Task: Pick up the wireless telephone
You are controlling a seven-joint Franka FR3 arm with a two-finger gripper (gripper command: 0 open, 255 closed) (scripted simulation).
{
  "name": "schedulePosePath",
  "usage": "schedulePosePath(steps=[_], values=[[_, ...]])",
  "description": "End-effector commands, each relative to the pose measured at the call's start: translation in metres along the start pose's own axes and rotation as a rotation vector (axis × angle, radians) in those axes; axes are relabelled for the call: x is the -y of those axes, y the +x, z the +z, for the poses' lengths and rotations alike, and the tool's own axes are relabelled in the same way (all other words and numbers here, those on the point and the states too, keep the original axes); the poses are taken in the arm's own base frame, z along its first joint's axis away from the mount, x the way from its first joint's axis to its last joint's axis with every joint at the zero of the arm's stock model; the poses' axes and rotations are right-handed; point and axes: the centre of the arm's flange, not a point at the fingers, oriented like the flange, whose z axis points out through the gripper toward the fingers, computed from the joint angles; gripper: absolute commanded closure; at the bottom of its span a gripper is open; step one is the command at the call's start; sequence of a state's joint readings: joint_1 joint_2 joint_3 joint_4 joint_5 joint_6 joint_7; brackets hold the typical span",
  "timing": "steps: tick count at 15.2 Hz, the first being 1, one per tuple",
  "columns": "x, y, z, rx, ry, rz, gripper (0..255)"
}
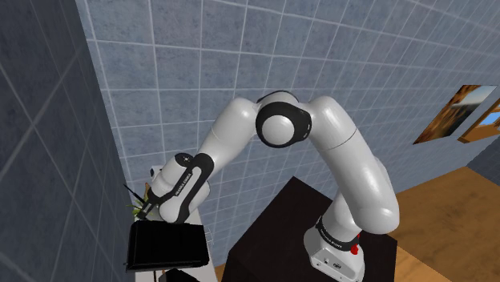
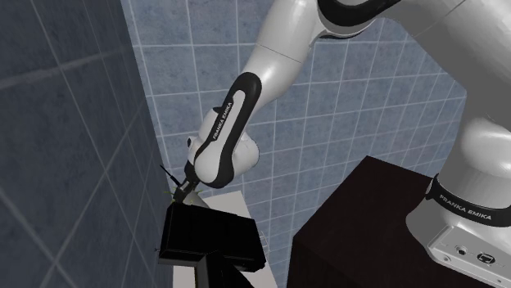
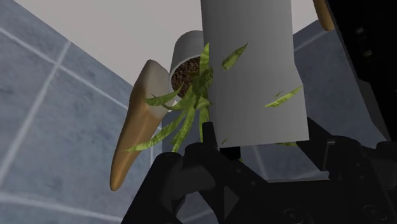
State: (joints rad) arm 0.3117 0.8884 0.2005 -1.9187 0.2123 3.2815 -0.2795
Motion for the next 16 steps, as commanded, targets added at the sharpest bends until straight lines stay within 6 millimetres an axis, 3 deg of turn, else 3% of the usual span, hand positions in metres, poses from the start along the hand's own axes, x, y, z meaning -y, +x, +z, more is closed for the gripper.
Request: schedulePosePath(steps=[1,14,16], values=[[0.001,0.002,-0.006,0.004,0.0,0.001,255],[0.007,0.034,-0.067,0.004,0.0,0.001,255],[0.007,0.034,-0.068,0.004,0.0,0.001,255]])
